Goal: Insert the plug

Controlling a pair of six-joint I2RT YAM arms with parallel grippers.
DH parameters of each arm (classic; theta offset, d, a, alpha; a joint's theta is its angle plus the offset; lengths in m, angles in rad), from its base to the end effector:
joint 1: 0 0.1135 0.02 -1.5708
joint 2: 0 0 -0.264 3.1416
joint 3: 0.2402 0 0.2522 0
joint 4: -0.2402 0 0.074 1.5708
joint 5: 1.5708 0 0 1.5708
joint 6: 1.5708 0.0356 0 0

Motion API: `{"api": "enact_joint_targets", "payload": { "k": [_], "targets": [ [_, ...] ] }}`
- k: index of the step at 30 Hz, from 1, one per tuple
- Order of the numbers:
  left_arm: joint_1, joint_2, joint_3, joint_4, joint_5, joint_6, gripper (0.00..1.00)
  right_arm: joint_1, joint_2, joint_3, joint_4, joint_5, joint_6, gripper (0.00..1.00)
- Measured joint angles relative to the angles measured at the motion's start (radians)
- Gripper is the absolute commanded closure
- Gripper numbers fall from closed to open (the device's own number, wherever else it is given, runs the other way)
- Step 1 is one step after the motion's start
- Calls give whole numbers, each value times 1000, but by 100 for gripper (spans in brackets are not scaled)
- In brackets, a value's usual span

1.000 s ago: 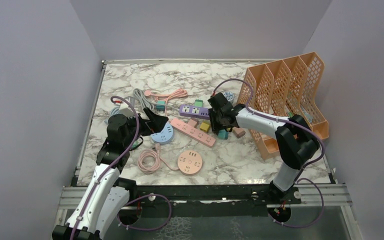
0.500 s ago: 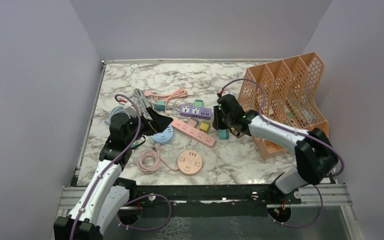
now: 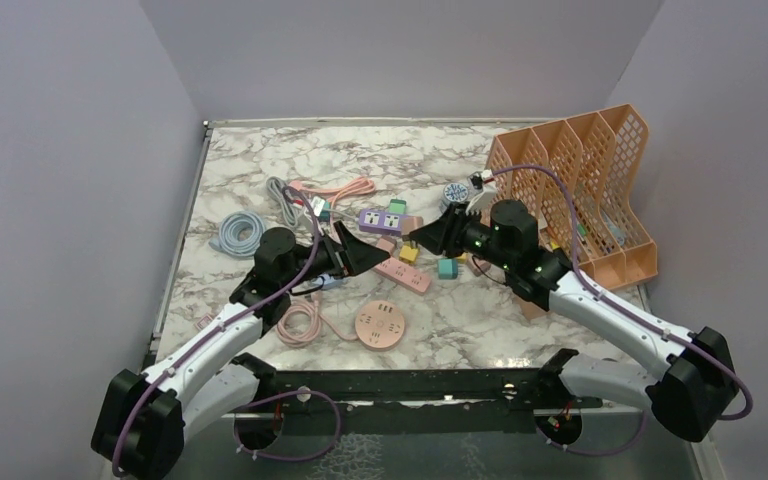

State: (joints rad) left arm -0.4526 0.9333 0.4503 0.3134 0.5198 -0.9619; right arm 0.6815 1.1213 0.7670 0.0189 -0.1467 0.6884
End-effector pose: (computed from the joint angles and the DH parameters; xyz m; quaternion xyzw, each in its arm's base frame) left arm 0.1821 -0.1082 0.2473 -0.0258 0.7567 -0.5541 0.3459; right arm 0.1979 0.1672 0.2866 -0.0396 0.8132 0.4117 0.4095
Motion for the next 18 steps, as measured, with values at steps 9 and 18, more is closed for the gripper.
{"api": "enact_joint_targets", "payload": {
  "k": [9,18],
  "targets": [
    [-64,-5,0,233,3,-114,26,0,-53,-32,196,-229,167,78],
    [-106,-5,0,346,8,-190,39,0,-32,-32,335,-362,266,78]
  ]
}}
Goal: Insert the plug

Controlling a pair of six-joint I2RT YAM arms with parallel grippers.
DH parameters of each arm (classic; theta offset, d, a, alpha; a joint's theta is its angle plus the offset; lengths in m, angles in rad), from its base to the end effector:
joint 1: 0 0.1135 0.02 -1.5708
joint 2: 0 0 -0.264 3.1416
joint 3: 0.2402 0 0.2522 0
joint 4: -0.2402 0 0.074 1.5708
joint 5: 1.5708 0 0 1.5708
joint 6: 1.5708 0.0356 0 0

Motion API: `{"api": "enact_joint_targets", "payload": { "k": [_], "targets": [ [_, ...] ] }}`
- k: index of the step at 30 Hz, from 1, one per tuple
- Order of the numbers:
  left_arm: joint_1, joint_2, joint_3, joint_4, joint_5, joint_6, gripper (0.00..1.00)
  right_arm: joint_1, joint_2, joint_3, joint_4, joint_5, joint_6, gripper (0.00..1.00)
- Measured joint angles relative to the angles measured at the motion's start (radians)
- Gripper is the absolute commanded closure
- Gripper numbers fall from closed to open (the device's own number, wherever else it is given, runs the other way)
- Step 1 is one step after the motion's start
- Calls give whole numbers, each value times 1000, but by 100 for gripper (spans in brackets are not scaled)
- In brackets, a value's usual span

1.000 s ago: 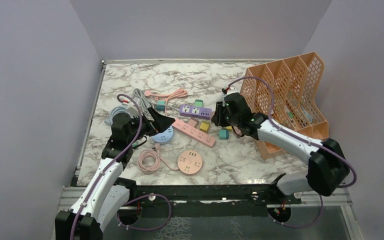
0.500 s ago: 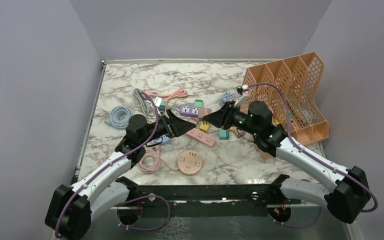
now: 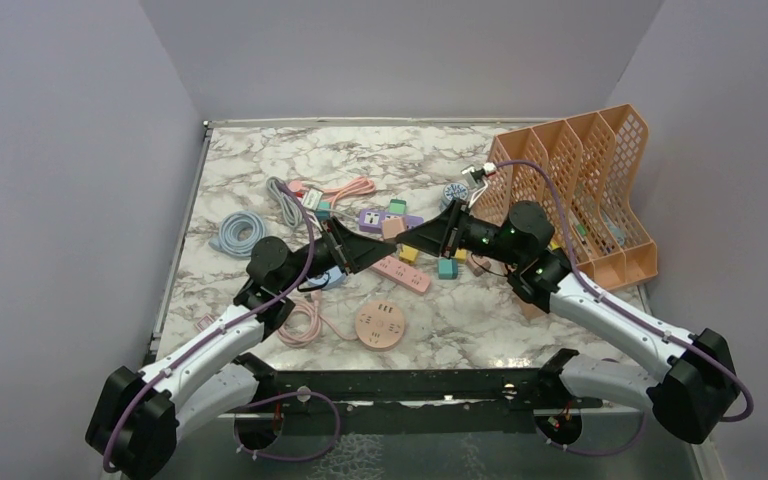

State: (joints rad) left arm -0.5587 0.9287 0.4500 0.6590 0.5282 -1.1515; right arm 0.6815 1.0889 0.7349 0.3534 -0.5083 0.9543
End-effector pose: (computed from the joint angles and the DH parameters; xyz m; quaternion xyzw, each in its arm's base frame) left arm 0.1686 -0.1265 0.2841 0.0111 0.6499 -0.6691 0.3602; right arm 0.1858 0.1730 0.3187 -0.0830 0.7024 0.6209 0.3380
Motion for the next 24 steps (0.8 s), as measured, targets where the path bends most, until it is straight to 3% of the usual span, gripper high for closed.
{"api": "enact_joint_targets", "payload": {
  "k": [6,13,15,20,24],
  "targets": [
    [-14,6,-24,119,2,-95,53,0,5,-3,22,-50,22,78],
    [-24,6,-49,198,3,-141,93,0,5,-5,32,-82,24,74],
    [-24,6,-51,209,5,-140,100,-1,5,-5,39,-87,20,64],
    [-24,6,-58,214,10,-90,100,0,4,0,0,-95,-13,36],
    [-10,4,-55,173,48,43,100,0,-1,58,-174,-53,-103,28]
  ]
}}
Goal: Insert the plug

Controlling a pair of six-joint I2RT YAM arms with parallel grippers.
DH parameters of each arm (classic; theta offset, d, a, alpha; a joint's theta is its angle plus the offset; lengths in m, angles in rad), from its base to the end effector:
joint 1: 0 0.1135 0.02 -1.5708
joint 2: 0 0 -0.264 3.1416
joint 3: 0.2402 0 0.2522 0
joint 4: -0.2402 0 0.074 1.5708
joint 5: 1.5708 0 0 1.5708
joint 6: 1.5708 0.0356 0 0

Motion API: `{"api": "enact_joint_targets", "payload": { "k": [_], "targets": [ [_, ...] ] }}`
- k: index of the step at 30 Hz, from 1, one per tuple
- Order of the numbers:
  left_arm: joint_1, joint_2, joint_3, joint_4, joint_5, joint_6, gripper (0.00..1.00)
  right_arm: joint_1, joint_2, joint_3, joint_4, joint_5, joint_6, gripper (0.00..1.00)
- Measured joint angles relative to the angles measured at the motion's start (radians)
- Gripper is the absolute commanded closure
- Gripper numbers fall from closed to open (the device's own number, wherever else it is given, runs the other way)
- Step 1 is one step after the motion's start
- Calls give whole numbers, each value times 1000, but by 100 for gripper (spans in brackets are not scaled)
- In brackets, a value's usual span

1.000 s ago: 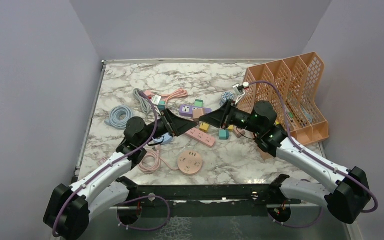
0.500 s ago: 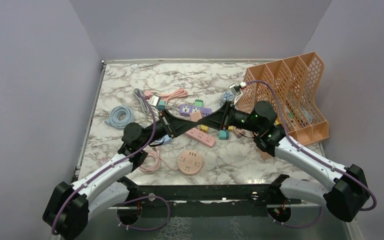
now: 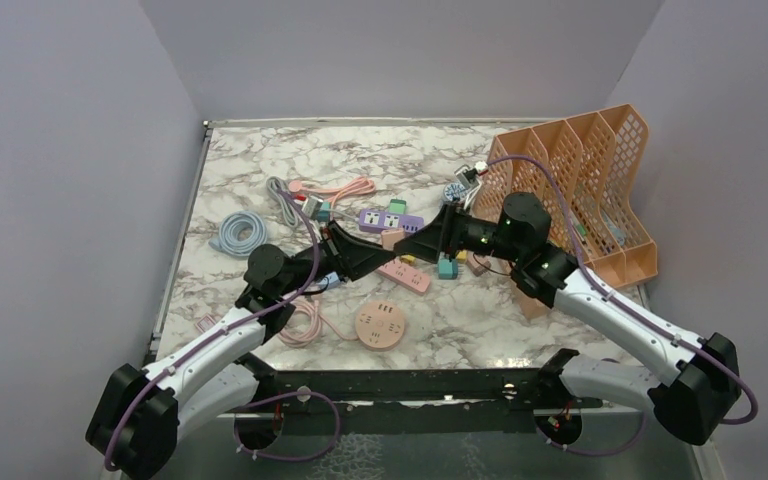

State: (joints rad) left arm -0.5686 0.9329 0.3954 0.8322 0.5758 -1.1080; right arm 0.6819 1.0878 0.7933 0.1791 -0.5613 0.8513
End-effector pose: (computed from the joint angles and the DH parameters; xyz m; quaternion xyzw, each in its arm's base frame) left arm 0.1609 -0.1258 0.2819 0.0677 0.6112 -0.6857 0.3893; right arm 0.1842 0.1740 0.3216 -0.1229 0.7305 0.5923 0.3169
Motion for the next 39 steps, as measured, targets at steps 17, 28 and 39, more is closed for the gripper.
{"api": "enact_joint_targets", "payload": {
  "k": [17,28,39],
  "targets": [
    [6,32,127,-174,247,463,100,0,108,343,-500,-113,-626,39],
    [11,27,156,-284,318,542,81,6,155,374,-608,-246,-725,98],
    [8,-74,296,-728,-86,697,22,6,175,346,-472,-92,-734,99]
  ]
}}
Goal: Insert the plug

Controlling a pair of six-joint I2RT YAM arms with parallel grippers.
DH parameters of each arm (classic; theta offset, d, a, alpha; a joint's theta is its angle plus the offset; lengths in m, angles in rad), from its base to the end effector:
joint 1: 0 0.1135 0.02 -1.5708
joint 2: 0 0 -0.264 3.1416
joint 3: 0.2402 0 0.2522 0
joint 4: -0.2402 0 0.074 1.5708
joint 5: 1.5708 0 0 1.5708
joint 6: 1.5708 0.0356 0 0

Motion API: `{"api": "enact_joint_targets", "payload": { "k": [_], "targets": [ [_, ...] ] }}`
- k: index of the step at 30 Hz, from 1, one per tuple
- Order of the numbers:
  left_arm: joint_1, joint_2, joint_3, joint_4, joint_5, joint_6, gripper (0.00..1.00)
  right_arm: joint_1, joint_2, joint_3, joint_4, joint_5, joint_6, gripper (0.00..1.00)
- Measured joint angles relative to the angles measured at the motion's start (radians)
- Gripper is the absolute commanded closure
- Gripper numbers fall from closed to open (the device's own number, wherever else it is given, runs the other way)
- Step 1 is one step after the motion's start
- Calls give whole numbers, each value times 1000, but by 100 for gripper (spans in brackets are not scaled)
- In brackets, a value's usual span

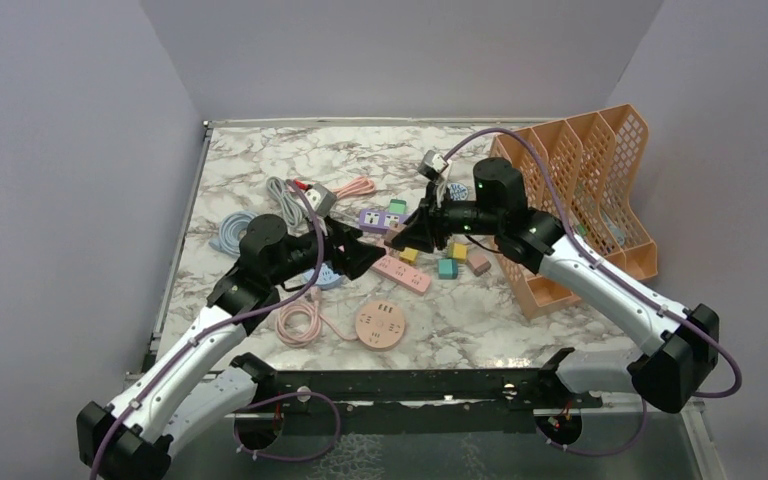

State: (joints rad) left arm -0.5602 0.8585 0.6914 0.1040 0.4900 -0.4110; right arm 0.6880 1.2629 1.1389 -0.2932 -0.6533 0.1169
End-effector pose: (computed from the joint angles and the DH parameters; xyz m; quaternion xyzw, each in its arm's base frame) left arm 0.1641 -0.1227 0.3251 0.2183 0.6929 -0.4663 0.5047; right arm 0.2056 0.1970 0.3529 -0.3915 0.7125 0.4498 0.3699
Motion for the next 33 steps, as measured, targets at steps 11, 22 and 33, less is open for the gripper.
{"api": "enact_joint_targets", "payload": {
  "k": [11,22,33],
  "targets": [
    [3,-344,-82,-369,-506,-80,16,-1,336,17,216,273,-68,99],
    [3,-433,-105,-384,-586,-96,12,-50,673,263,265,217,-226,99],
    [3,-306,-106,-352,-585,-108,12,-123,826,403,233,36,-376,99]
  ]
}}
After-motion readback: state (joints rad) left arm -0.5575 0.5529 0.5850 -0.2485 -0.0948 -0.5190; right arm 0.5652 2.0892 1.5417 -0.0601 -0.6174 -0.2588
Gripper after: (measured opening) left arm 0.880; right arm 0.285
